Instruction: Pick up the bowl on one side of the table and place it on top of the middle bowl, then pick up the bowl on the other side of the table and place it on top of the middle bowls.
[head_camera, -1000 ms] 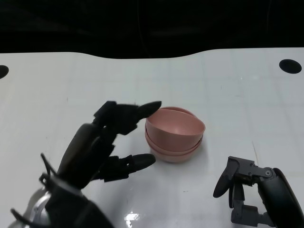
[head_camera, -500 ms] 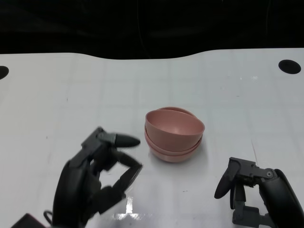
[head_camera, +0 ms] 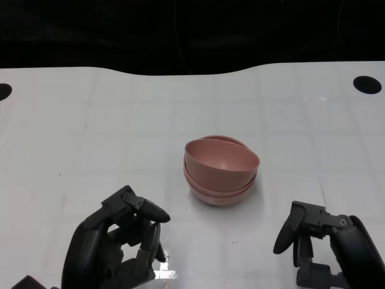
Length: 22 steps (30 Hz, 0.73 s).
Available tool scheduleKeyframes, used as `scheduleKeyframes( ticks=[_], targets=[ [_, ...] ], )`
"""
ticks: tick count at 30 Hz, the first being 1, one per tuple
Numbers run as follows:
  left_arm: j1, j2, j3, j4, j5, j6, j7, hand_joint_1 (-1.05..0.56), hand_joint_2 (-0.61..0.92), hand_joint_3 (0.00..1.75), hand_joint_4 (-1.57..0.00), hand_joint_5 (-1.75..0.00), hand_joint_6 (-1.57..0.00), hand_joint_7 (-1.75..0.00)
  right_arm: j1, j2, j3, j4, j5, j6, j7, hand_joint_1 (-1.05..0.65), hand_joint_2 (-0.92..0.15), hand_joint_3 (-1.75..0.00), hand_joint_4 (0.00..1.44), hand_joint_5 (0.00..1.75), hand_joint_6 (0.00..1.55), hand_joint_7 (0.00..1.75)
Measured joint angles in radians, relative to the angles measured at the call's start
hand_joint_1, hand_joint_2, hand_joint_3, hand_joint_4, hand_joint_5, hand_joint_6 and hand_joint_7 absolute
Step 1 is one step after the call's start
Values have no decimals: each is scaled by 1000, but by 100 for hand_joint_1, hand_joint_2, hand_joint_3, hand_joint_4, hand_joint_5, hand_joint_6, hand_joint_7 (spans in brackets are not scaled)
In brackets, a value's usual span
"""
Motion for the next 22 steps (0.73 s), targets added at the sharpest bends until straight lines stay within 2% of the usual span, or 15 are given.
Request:
scheduleKeyframes(
  ticks=[8, 22],
  targets=[
    [-24, -4, 38, 33, 21, -2, -35, -20, 49, 118, -86, -175, -78, -148, 5, -5, -1, 0, 1, -1, 3, -2, -20, -165, 94, 175, 84, 144],
    [-32, -27, 51, 59, 24, -2, -60, -20, 44, 122, -86, -175, -79, -149, 7, -7, -3, 10, 9, -12, 3, -2, -21, -163, 95, 175, 85, 143]
  ],
)
